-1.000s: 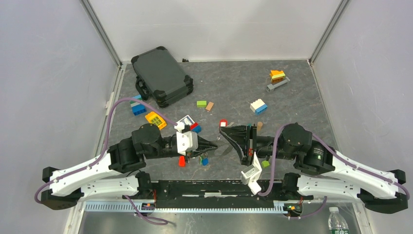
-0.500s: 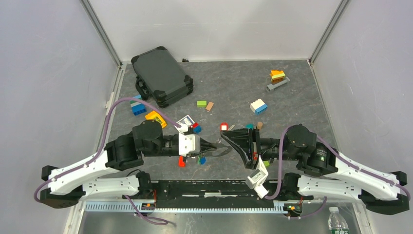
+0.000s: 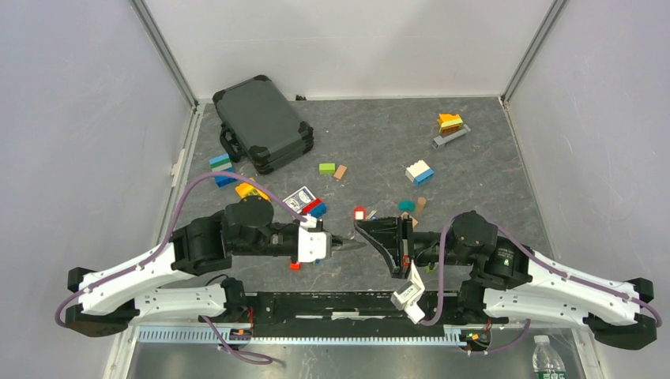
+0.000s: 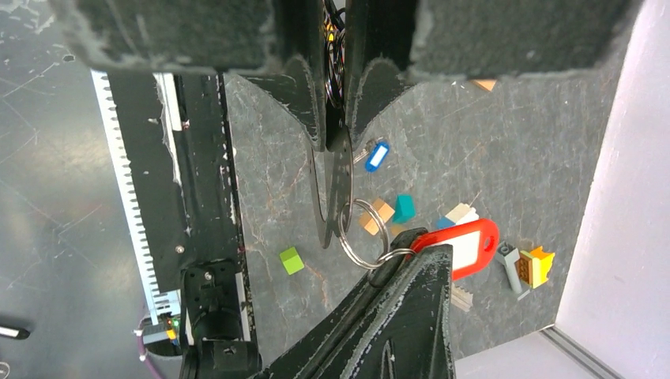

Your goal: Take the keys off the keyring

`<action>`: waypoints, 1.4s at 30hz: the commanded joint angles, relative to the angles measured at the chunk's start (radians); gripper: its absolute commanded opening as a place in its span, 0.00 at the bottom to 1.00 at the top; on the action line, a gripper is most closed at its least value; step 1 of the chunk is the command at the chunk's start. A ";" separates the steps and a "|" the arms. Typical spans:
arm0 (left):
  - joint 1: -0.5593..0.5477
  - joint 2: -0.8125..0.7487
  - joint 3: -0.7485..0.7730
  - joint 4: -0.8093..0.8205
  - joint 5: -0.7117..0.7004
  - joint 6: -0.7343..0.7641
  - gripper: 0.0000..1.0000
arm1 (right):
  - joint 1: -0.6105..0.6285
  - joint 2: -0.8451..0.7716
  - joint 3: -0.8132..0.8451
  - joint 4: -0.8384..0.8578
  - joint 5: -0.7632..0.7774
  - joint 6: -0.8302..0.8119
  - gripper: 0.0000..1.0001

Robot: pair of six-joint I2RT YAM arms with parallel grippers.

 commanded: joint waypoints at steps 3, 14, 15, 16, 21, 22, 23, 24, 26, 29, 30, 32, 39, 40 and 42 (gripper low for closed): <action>-0.006 0.000 0.029 -0.050 -0.033 0.082 0.02 | -0.006 -0.058 -0.065 0.153 -0.042 -0.053 0.00; -0.005 0.054 0.016 -0.099 -0.081 0.116 0.02 | -0.005 -0.064 -0.175 0.294 -0.060 -0.020 0.00; -0.005 0.054 0.015 -0.099 -0.082 0.118 0.02 | -0.005 -0.064 -0.182 0.302 -0.059 -0.021 0.00; -0.005 0.052 0.013 -0.099 -0.083 0.120 0.02 | -0.005 -0.062 -0.188 0.308 -0.057 -0.023 0.00; -0.005 0.043 0.008 -0.099 -0.088 0.121 0.02 | -0.006 -0.051 -0.191 0.311 -0.048 -0.030 0.00; -0.004 0.041 0.008 -0.099 -0.088 0.121 0.02 | -0.005 -0.050 -0.191 0.310 -0.044 -0.029 0.00; -0.005 0.038 0.007 -0.100 -0.088 0.121 0.02 | -0.005 -0.049 -0.192 0.311 -0.038 -0.029 0.00; -0.005 0.036 0.007 -0.099 -0.086 0.121 0.02 | -0.005 -0.047 -0.195 0.313 -0.033 -0.029 0.00; -0.005 0.030 0.005 -0.098 -0.085 0.121 0.02 | -0.005 -0.041 -0.199 0.314 -0.017 -0.028 0.00; -0.005 0.016 0.001 -0.092 -0.081 0.122 0.02 | -0.006 -0.029 -0.204 0.317 0.005 -0.028 0.00; -0.005 0.012 -0.001 -0.090 -0.079 0.122 0.02 | -0.005 -0.024 -0.204 0.319 0.012 -0.028 0.00; -0.005 0.001 -0.004 -0.087 -0.077 0.122 0.02 | -0.005 -0.017 -0.206 0.322 0.024 -0.027 0.00; -0.005 -0.008 -0.009 -0.088 -0.073 0.127 0.02 | -0.005 -0.004 -0.221 0.360 0.070 -0.017 0.00; -0.004 -0.007 -0.009 -0.088 -0.073 0.127 0.02 | -0.005 -0.004 -0.225 0.367 0.075 -0.015 0.00; -0.004 -0.009 -0.011 -0.088 -0.074 0.127 0.02 | -0.005 -0.002 -0.230 0.382 0.083 -0.012 0.00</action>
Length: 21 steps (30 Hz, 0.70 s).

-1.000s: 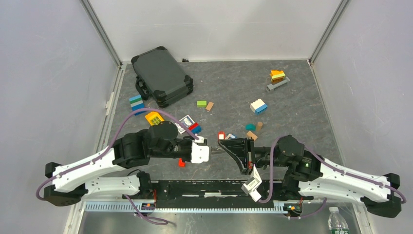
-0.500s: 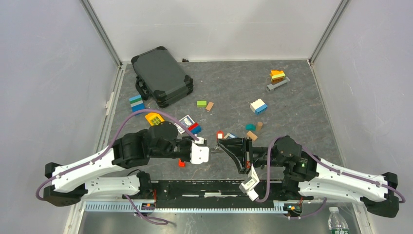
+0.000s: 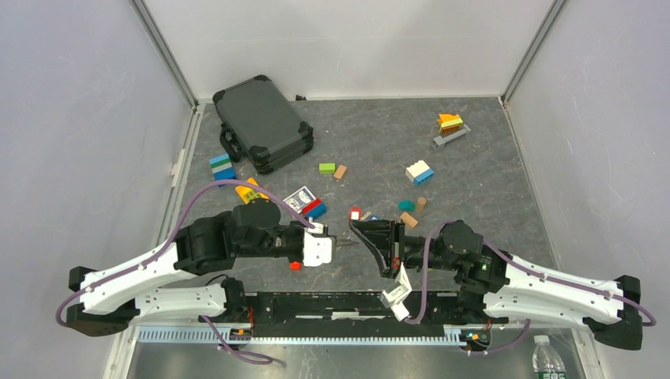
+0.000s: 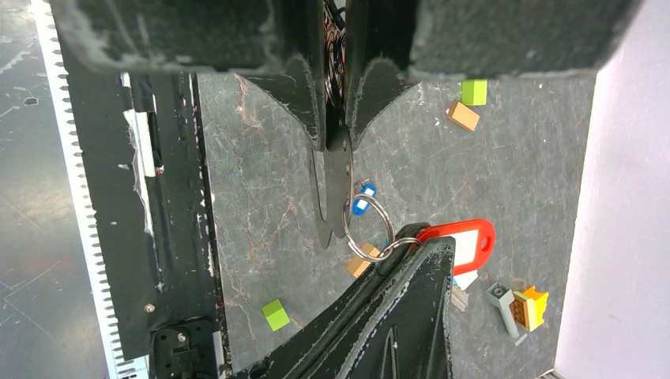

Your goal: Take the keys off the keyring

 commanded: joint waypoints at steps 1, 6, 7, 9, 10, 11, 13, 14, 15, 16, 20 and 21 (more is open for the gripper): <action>-0.003 -0.014 -0.003 0.010 0.001 0.040 0.02 | -0.001 0.000 -0.015 0.099 0.045 0.006 0.00; -0.002 -0.008 -0.008 0.009 -0.012 0.040 0.02 | -0.001 -0.008 -0.037 0.172 0.062 0.012 0.00; -0.002 -0.005 -0.010 0.009 -0.017 0.040 0.02 | -0.001 -0.012 -0.042 0.187 0.061 0.012 0.00; -0.002 0.000 -0.012 0.009 -0.026 0.041 0.02 | -0.001 -0.022 -0.052 0.216 0.056 0.016 0.00; -0.003 0.002 -0.012 0.009 -0.028 0.040 0.02 | -0.001 -0.025 -0.056 0.226 0.051 0.018 0.00; -0.002 0.003 -0.012 0.009 -0.030 0.040 0.02 | -0.001 -0.029 -0.060 0.237 0.047 0.021 0.00; -0.002 0.007 -0.012 0.009 -0.032 0.041 0.02 | -0.001 -0.037 -0.066 0.256 0.031 0.024 0.00; -0.002 0.007 -0.012 0.009 -0.032 0.039 0.02 | -0.002 -0.041 -0.069 0.263 0.023 0.027 0.00; -0.001 0.009 -0.012 0.009 -0.035 0.039 0.02 | -0.001 -0.044 -0.070 0.269 0.014 0.030 0.00; -0.001 0.010 -0.012 0.009 -0.034 0.039 0.02 | -0.001 -0.043 -0.070 0.272 0.006 0.032 0.00; 0.001 0.015 -0.014 0.010 -0.037 0.038 0.02 | -0.001 -0.044 -0.064 0.274 -0.037 0.038 0.00; 0.002 0.015 -0.014 0.010 -0.038 0.039 0.02 | -0.001 -0.043 -0.060 0.271 -0.048 0.041 0.00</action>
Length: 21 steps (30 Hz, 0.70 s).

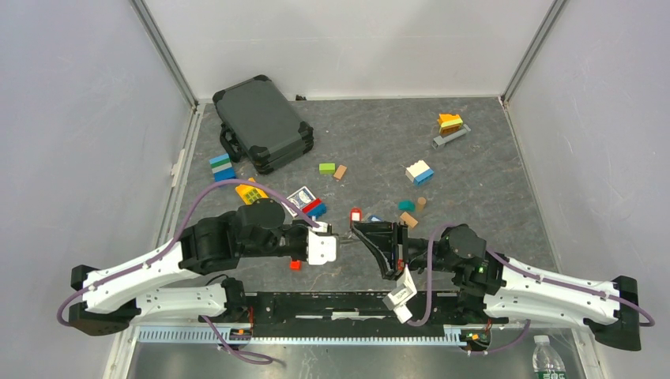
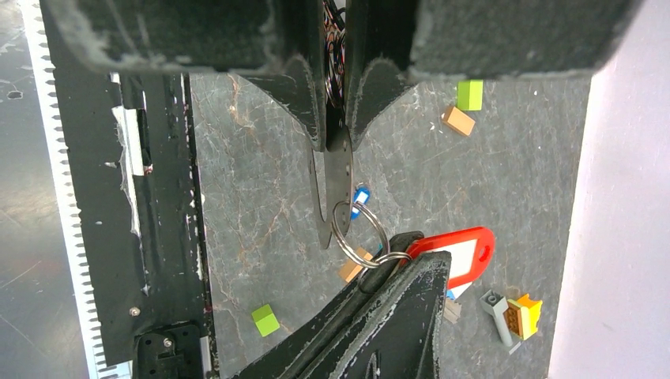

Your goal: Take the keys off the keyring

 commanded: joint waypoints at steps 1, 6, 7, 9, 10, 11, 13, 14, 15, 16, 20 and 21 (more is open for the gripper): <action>0.003 -0.001 -0.001 -0.010 -0.005 0.036 0.02 | -0.002 -0.028 0.022 0.108 -0.046 0.015 0.00; 0.003 -0.008 -0.004 -0.008 -0.028 0.037 0.02 | -0.002 -0.050 0.043 0.045 -0.043 0.039 0.00; 0.003 -0.012 -0.006 -0.008 -0.046 0.039 0.02 | -0.002 -0.058 0.049 0.012 -0.036 0.042 0.00; 0.003 -0.018 -0.005 -0.013 -0.080 0.045 0.02 | -0.001 -0.075 0.061 -0.030 -0.015 0.059 0.00; 0.004 -0.018 -0.002 -0.021 -0.100 0.049 0.02 | -0.001 -0.086 0.063 -0.043 -0.004 0.069 0.00; 0.004 -0.013 0.004 -0.032 -0.136 0.051 0.02 | -0.001 -0.098 0.062 -0.049 0.006 0.076 0.01; 0.003 0.003 0.023 -0.062 -0.189 0.059 0.02 | -0.001 -0.116 0.063 -0.067 0.024 0.095 0.06; 0.004 0.014 0.030 -0.078 -0.224 0.063 0.02 | -0.001 -0.122 0.067 -0.080 0.032 0.103 0.10; 0.004 0.029 0.039 -0.095 -0.259 0.069 0.02 | -0.001 -0.129 0.074 -0.100 0.037 0.115 0.12; 0.003 0.046 0.049 -0.120 -0.290 0.077 0.02 | 0.000 -0.132 0.084 -0.121 0.040 0.125 0.13; 0.002 0.120 0.092 -0.214 -0.466 0.114 0.02 | -0.001 -0.162 0.103 -0.172 0.039 0.180 0.14; 0.002 0.137 0.100 -0.228 -0.507 0.124 0.02 | -0.001 -0.170 0.100 -0.176 0.037 0.192 0.15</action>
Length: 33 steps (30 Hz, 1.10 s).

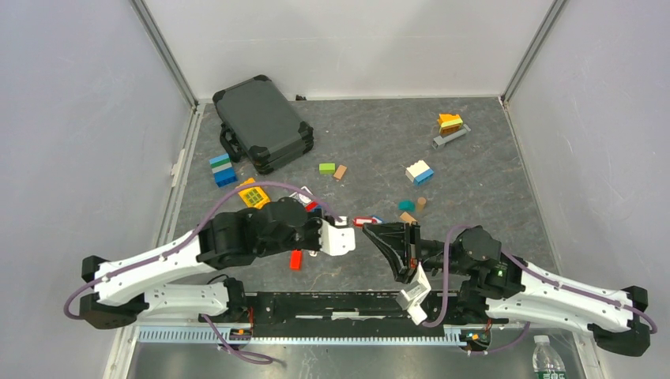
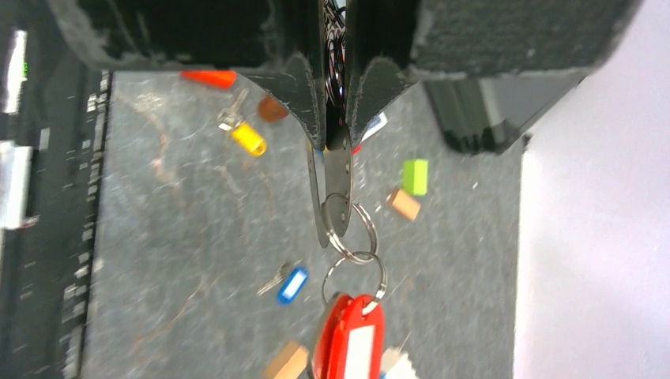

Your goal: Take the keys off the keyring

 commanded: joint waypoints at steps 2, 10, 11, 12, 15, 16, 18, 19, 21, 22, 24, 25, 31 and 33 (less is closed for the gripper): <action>0.004 0.070 0.073 -0.153 -0.335 0.111 0.02 | -0.001 -0.065 0.065 0.007 0.023 0.094 0.15; -0.015 0.057 0.075 -0.026 -0.582 0.291 0.02 | -0.001 -0.059 0.071 -0.030 0.149 0.288 0.21; -0.022 0.040 0.058 0.016 -0.609 0.332 0.02 | -0.001 -0.057 0.068 -0.021 0.171 0.324 0.22; -0.034 0.024 0.040 0.055 -0.629 0.388 0.02 | 0.000 -0.054 0.067 -0.009 0.189 0.373 0.23; -0.069 -0.050 -0.042 0.247 -0.649 0.558 0.02 | -0.001 -0.041 0.063 0.033 0.265 0.527 0.29; -0.088 -0.079 -0.069 0.315 -0.642 0.604 0.02 | -0.001 -0.033 0.065 0.045 0.284 0.585 0.31; -0.114 -0.122 -0.101 0.416 -0.604 0.675 0.02 | 0.000 -0.014 0.074 0.072 0.313 0.712 0.36; -0.126 -0.139 -0.107 0.449 -0.575 0.682 0.02 | 0.000 -0.001 0.084 0.080 0.322 0.777 0.39; -0.144 -0.167 -0.106 0.482 -0.520 0.680 0.02 | 0.000 0.024 0.110 0.088 0.319 0.870 0.42; -0.150 -0.184 -0.105 0.483 -0.482 0.676 0.02 | 0.000 0.036 0.118 0.099 0.314 0.918 0.44; -0.156 -0.220 -0.116 0.483 -0.393 0.676 0.02 | 0.000 0.054 0.130 0.128 0.265 0.978 0.46; -0.157 -0.240 -0.122 0.483 -0.347 0.674 0.03 | 0.000 0.063 0.131 0.151 0.234 1.003 0.46; -0.157 -0.339 -0.152 0.529 -0.092 0.611 0.02 | 0.000 0.092 0.110 0.323 0.063 1.147 0.41; -0.157 -0.350 -0.147 0.529 -0.063 0.589 0.02 | 0.000 0.101 0.097 0.379 0.035 1.195 0.40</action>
